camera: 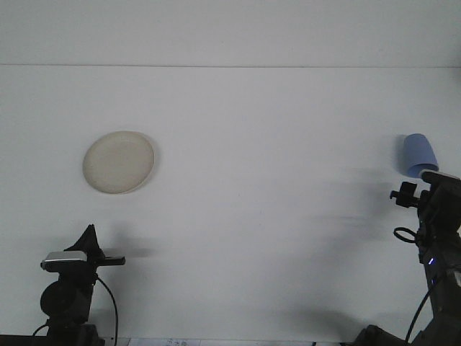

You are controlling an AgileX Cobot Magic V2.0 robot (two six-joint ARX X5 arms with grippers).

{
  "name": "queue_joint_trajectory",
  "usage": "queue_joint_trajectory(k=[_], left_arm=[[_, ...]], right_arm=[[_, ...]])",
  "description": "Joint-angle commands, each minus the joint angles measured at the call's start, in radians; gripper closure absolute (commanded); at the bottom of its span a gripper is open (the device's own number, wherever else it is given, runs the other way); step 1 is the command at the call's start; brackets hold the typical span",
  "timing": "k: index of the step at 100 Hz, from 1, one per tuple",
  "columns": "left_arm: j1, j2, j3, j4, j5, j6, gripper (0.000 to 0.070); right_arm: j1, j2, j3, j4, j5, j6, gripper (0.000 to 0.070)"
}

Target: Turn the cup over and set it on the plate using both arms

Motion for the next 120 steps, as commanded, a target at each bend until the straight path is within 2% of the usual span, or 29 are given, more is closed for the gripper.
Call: queue_joint_trajectory(k=[1, 37, 59, 71, 79, 86, 98, 111, 120], left_arm=[[0.001, -0.001, -0.019, 0.01, -0.005, -0.005, 0.0687], [0.001, -0.001, -0.019, 0.01, -0.004, -0.005, 0.0687], [0.001, -0.001, -0.019, 0.01, -0.004, -0.005, 0.0687], [0.001, -0.001, -0.019, 0.01, -0.005, -0.005, 0.0687], [0.001, -0.001, -0.019, 0.01, -0.005, -0.005, 0.0687], [0.001, -0.001, -0.019, 0.01, -0.004, -0.005, 0.0688], [0.001, -0.001, -0.019, 0.01, -0.004, -0.005, 0.0687], [0.001, -0.001, -0.019, 0.01, -0.004, -0.005, 0.0688], [0.001, -0.001, -0.019, 0.01, -0.004, -0.005, 0.0687]], right_arm=[[-0.038, 0.046, 0.011, 0.071, -0.05, -0.038, 0.0201], [-0.153, 0.296, 0.068, 0.337, -0.282, -0.037, 0.0207], [-0.156, 0.447, 0.189, 0.386, -0.314, -0.037, 0.0211], [-0.156, 0.532, 0.267, 0.391, -0.362, -0.037, 0.0227], [-0.156, 0.578, 0.306, 0.406, -0.367, -0.037, 0.0276], [-0.153, 0.603, 0.326, 0.43, -0.388, -0.039, 0.0355], [-0.151, 0.624, 0.333, 0.483, -0.414, -0.04, 0.0536], [-0.151, 0.624, 0.333, 0.517, -0.414, -0.04, 0.0696], [-0.151, 0.624, 0.333, 0.53, -0.439, -0.032, 0.0698]])
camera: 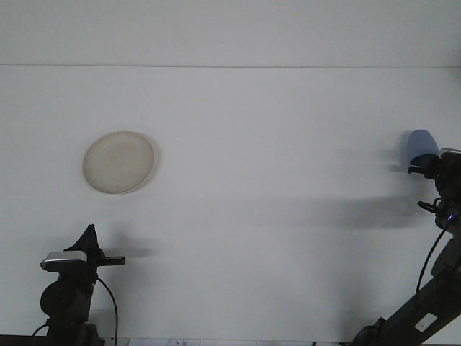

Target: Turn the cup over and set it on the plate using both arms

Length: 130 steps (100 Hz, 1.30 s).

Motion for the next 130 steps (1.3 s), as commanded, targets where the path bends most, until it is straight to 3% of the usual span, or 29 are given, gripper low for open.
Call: queue_joint_trajectory(k=[1, 28, 46, 58, 69, 89, 111, 130], left_arm=[[0.001, -0.001, -0.019, 0.01, -0.005, -0.005, 0.0688], [0.001, -0.001, -0.019, 0.01, -0.005, -0.005, 0.0687], [0.001, -0.001, -0.019, 0.01, -0.005, -0.005, 0.0687], [0.001, -0.001, -0.019, 0.01, -0.005, -0.005, 0.0687], [0.001, -0.001, -0.019, 0.01, -0.005, -0.005, 0.0687], [0.001, -0.001, -0.019, 0.01, -0.005, -0.005, 0.0687], [0.001, -0.001, -0.019, 0.01, -0.004, -0.005, 0.0687], [0.001, -0.001, -0.019, 0.01, -0.004, -0.005, 0.0687]], right_arm=[[-0.006, 0.023, 0.021, 0.016, -0.023, 0.003, 0.0699], [-0.006, -0.092, 0.021, -0.09, -0.059, 0.129, 0.0699], [0.026, -0.289, 0.021, -0.297, -0.045, 0.31, 0.0699], [0.097, -0.44, 0.021, -0.513, -0.023, 0.359, 0.0699], [0.2, -0.594, 0.021, -0.726, 0.024, 0.353, 0.0699], [0.508, -0.803, 0.07, -1.098, 0.166, 0.247, 0.0699], [0.919, -0.763, 0.234, -1.509, 0.213, 0.228, 0.0699], [1.214, -0.674, 0.263, -1.614, 0.274, 0.245, 0.0699]])
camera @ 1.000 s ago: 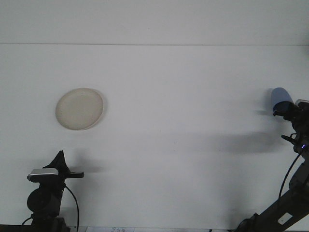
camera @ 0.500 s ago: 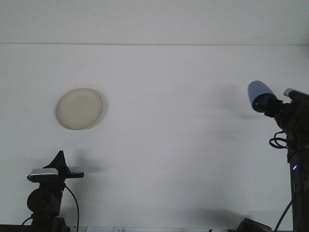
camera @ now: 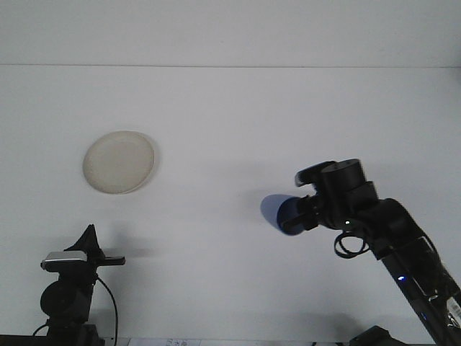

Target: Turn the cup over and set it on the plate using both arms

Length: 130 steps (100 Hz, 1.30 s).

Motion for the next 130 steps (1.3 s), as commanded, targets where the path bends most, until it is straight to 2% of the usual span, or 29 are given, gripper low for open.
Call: queue_joint_trajectory(k=[1, 26, 61, 64, 67, 71, 78, 83, 116, 123, 130], left_arm=[[0.001, -0.001, -0.019, 0.01, -0.004, -0.005, 0.0687], [0.001, -0.001, -0.019, 0.01, -0.004, -0.005, 0.0687], [0.001, -0.001, -0.019, 0.01, -0.004, -0.005, 0.0687], [0.001, -0.001, -0.019, 0.01, -0.004, -0.005, 0.0687], [0.001, -0.001, -0.019, 0.01, -0.005, -0.005, 0.0687], [0.001, -0.001, -0.019, 0.01, -0.004, -0.005, 0.0687], [0.001, -0.001, -0.019, 0.01, -0.005, -0.005, 0.0687], [0.001, -0.001, -0.019, 0.01, -0.005, -0.005, 0.0688], [0.001, -0.001, -0.019, 0.01, -0.004, -0.005, 0.0687], [0.001, -0.001, -0.019, 0.01, -0.004, -0.005, 0.0687], [0.001, -0.001, -0.019, 0.01, -0.005, -0.005, 0.0687]], right_arm=[[0.092, 0.043, 0.026, -0.008, 0.01, 0.007, 0.0699], [0.301, 0.229, 0.026, -0.06, 0.006, -0.001, 0.0699], [0.386, 0.372, 0.033, -0.115, 0.006, -0.028, 0.0694], [0.386, 0.372, 0.033, -0.116, 0.006, -0.028, 0.0678], [0.386, 0.372, 0.033, -0.115, 0.006, -0.028, 0.0634], [0.387, 0.372, 0.033, -0.114, 0.006, -0.027, 0.053], [0.389, 0.372, 0.033, -0.114, 0.006, -0.028, 0.0302], [0.389, 0.371, 0.039, -0.115, 0.006, -0.03, 0.0214], [0.389, 0.208, 0.079, -0.063, 0.017, -0.058, 0.0211], [0.389, 0.124, 0.078, -0.051, 0.065, -0.058, 0.0211], [0.389, 0.025, 0.075, -0.031, 0.145, -0.058, 0.0211]])
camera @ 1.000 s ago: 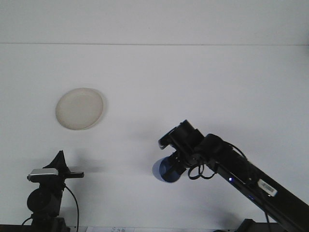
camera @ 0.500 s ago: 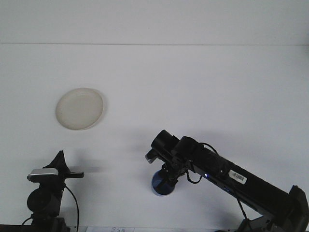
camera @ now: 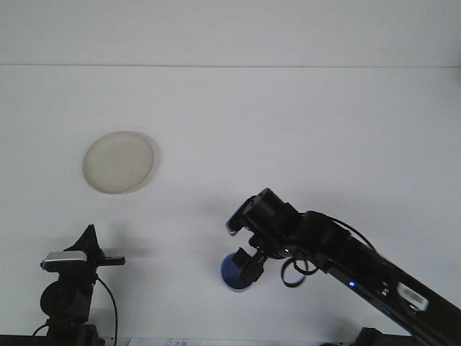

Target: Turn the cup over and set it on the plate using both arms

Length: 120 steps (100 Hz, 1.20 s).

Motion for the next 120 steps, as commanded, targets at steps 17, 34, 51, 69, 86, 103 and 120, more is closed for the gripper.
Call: queue_joint_trajectory(k=[17, 34, 51, 69, 86, 103, 120], left_arm=[[0.001, -0.001, -0.019, 0.01, -0.005, -0.005, 0.0687], [0.001, -0.001, -0.019, 0.01, -0.005, -0.005, 0.0687], [0.001, -0.001, -0.019, 0.01, -0.004, -0.005, 0.0687], [0.001, -0.001, -0.019, 0.011, -0.004, -0.006, 0.0687], [0.001, -0.001, -0.019, 0.015, -0.004, -0.208, 0.0687], [0.001, -0.001, -0.017, 0.076, 0.014, -0.423, 0.0687], [-0.002, 0.021, 0.106, 0.069, 0.117, -0.474, 0.0688]], right_arm=[[0.014, -0.365, -0.058, 0.158, 0.209, -0.008, 0.0212], [0.014, -0.703, -0.295, 0.385, 0.279, -0.009, 0.0212], [0.014, -1.021, -0.535, 0.49, 0.286, -0.037, 0.0213], [0.014, -1.21, -0.664, 0.515, 0.286, -0.028, 0.0213], [0.014, -1.241, -0.684, 0.5, 0.286, -0.008, 0.0213], [0.014, -1.24, -0.684, 0.501, 0.287, -0.008, 0.0213], [0.014, -1.24, -0.684, 0.484, 0.287, -0.008, 0.0213]])
